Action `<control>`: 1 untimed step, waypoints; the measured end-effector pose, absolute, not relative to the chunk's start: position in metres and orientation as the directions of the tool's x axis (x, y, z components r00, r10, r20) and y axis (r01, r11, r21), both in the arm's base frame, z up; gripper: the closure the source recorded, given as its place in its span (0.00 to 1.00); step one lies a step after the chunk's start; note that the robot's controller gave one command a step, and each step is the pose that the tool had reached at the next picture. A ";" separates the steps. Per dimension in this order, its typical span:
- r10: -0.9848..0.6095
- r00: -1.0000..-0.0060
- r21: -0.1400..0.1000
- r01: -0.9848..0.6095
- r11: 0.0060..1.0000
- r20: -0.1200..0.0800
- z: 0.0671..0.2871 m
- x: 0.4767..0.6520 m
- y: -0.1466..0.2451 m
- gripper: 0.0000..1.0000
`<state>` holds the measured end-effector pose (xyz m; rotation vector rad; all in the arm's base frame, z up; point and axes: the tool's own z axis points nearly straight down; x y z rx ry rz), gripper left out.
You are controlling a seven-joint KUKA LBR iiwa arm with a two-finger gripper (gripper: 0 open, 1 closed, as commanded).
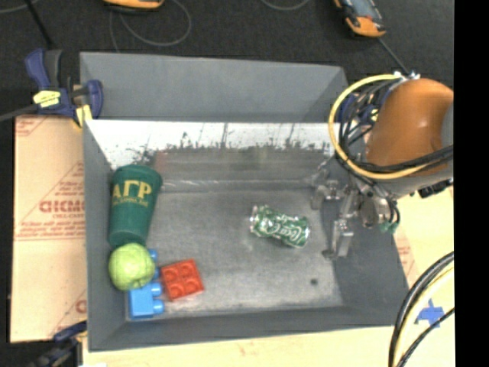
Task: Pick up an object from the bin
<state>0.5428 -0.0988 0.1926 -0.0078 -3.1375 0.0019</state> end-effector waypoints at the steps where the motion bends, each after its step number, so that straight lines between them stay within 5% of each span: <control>1: 0.003 -1.000 -0.002 0.003 1.000 -0.003 0.197 0.544 -0.098 0.00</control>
Offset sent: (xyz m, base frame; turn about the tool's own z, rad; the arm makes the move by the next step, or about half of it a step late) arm 0.0197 0.0348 -0.0737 0.0647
